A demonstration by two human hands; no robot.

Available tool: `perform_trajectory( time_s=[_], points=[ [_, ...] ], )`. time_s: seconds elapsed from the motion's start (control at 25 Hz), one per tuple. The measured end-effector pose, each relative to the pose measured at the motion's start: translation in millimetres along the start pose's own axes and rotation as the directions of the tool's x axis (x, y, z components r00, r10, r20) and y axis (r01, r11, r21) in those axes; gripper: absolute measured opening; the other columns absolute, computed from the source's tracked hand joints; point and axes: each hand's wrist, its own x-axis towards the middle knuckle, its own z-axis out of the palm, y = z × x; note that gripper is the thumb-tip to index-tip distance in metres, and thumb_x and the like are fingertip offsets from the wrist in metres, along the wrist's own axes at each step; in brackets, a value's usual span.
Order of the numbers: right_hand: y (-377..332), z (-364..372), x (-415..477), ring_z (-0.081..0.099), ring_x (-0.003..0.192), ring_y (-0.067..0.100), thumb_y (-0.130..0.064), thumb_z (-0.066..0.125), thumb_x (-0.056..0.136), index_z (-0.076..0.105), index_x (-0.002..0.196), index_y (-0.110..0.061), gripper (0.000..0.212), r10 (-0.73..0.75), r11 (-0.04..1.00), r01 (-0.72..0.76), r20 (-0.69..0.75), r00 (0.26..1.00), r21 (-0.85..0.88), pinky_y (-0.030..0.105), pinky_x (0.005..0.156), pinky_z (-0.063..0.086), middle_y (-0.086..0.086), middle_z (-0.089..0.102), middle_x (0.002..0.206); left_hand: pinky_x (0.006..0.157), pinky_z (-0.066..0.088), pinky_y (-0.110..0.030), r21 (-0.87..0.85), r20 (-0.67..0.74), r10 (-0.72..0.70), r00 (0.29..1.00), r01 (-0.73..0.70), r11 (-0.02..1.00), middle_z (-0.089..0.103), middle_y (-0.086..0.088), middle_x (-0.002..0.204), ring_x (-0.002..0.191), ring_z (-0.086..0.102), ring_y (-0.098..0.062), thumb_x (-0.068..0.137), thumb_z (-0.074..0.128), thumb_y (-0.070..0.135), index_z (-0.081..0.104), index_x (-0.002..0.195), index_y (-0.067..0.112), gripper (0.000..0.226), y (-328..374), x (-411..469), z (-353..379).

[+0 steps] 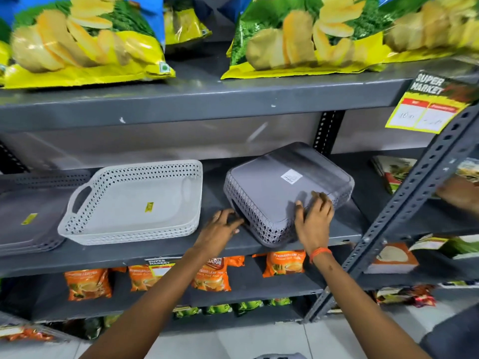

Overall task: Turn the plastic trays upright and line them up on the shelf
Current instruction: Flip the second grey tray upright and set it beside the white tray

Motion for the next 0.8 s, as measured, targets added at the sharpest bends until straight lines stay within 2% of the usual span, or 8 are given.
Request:
perform_trajectory(
  time_s=[0.16, 0.24, 0.4, 0.52, 0.6, 0.68, 0.72, 0.8],
  points=[
    [5.9, -4.9, 9.2, 0.035, 0.128, 0.038, -0.038, 0.036, 0.088, 0.044, 0.125, 0.003, 0.056, 0.023, 0.955, -0.002, -0.067, 0.998, 0.297, 0.044, 0.110, 0.030, 0.025, 0.037, 0.137, 0.107, 0.037, -0.048, 0.064, 0.054, 0.004, 0.999, -0.008, 0.998, 0.036, -0.016, 0.146, 0.134, 0.034, -0.035, 0.097, 0.046, 0.032, 0.048, 0.131, 0.018, 0.037, 14.8, 11.6, -11.3],
    [5.5, -8.5, 13.9, 0.036, 0.129, 0.036, -0.031, 0.036, 0.092, 0.041, 0.127, 0.004, 0.050, 0.135, 0.892, -0.078, -0.097, 0.986, 0.445, 0.024, 0.105, 0.029, 0.025, 0.036, 0.138, 0.103, 0.045, -0.048, 0.007, -0.038, 0.040, 0.999, -0.039, 0.999, 0.049, -0.017, 0.134, 0.125, 0.046, -0.037, 0.096, 0.045, 0.031, 0.052, 0.123, 0.013, 0.033, 18.9, 14.7, -12.5],
    [1.5, -10.3, 19.1, 0.038, 0.129, 0.034, -0.015, 0.032, 0.101, 0.035, 0.134, 0.006, 0.039, 0.422, 0.695, -0.224, -0.135, 0.897, 0.683, 0.008, 0.089, 0.025, 0.026, 0.032, 0.141, 0.046, 0.060, -0.035, -0.041, -0.384, 0.073, 0.920, -0.096, 0.995, 0.073, -0.008, 0.100, 0.069, 0.073, -0.031, 0.092, 0.031, 0.036, 0.049, 0.104, 0.018, 0.028, 39.5, 20.7, -38.5],
    [1.1, -0.2, 23.0, 0.039, 0.131, 0.035, -0.012, 0.033, 0.100, 0.037, 0.133, 0.006, 0.037, 0.371, 0.695, -0.290, 0.018, 0.929, 0.658, 0.012, 0.094, 0.029, 0.025, 0.038, 0.141, 0.042, 0.056, -0.035, -0.187, -0.562, -0.077, 0.824, -0.036, 0.982, 0.076, -0.012, 0.090, 0.058, 0.070, -0.035, 0.092, 0.032, 0.036, 0.049, 0.104, 0.017, 0.028, 52.8, 28.2, -74.8],
    [2.1, 9.4, 23.1, 0.041, 0.129, 0.038, -0.010, 0.037, 0.099, 0.044, 0.128, 0.004, 0.034, 0.123, 0.877, -0.197, 0.190, 0.974, 0.439, 0.032, 0.107, 0.033, 0.026, 0.045, 0.137, 0.060, 0.058, -0.038, -0.588, -0.427, -0.328, 0.843, 0.017, 0.809, 0.074, -0.011, 0.092, 0.072, 0.070, -0.034, 0.096, 0.032, 0.033, 0.052, 0.100, 0.016, 0.027, 54.3, 34.6, -91.9],
    [7.8, 19.7, 18.0, 0.041, 0.130, 0.037, -0.022, 0.032, 0.099, 0.047, 0.127, 0.003, 0.040, -0.121, 0.988, 0.080, 0.338, 0.933, 0.132, 0.043, 0.112, 0.029, 0.025, 0.050, 0.135, 0.064, 0.055, -0.034, -0.931, -0.072, -0.528, 0.846, 0.133, 0.341, 0.069, -0.007, 0.089, 0.072, 0.068, -0.031, 0.099, 0.035, 0.025, 0.055, 0.084, 0.018, 0.026, 46.2, 44.9, -97.8],
    [11.1, 24.5, 14.7, 0.043, 0.129, 0.034, -0.032, 0.025, 0.097, 0.049, 0.127, 0.000, 0.050, -0.206, 0.975, 0.222, 0.385, 0.900, 0.002, 0.044, 0.115, 0.026, 0.022, 0.053, 0.133, 0.063, 0.056, -0.034, -0.966, 0.038, -0.555, 0.831, 0.173, 0.194, 0.066, -0.006, 0.090, 0.066, 0.067, -0.029, 0.100, 0.035, 0.021, 0.053, 0.082, 0.017, 0.026, 40.3, 48.9, -98.8],
    [20.2, 32.0, 10.5, 0.054, 0.120, 0.029, -0.039, 0.015, 0.090, 0.059, 0.117, -0.005, 0.061, -0.324, 0.895, 0.411, 0.380, 0.866, -0.173, 0.039, 0.116, 0.019, 0.016, 0.064, 0.120, 0.060, 0.057, -0.036, -0.965, 0.066, -0.576, 0.815, 0.200, 0.172, 0.062, -0.008, 0.094, 0.060, 0.066, -0.025, 0.101, 0.036, 0.017, 0.050, 0.089, 0.012, 0.019, 29.6, 57.1, -97.8]
  ],
)
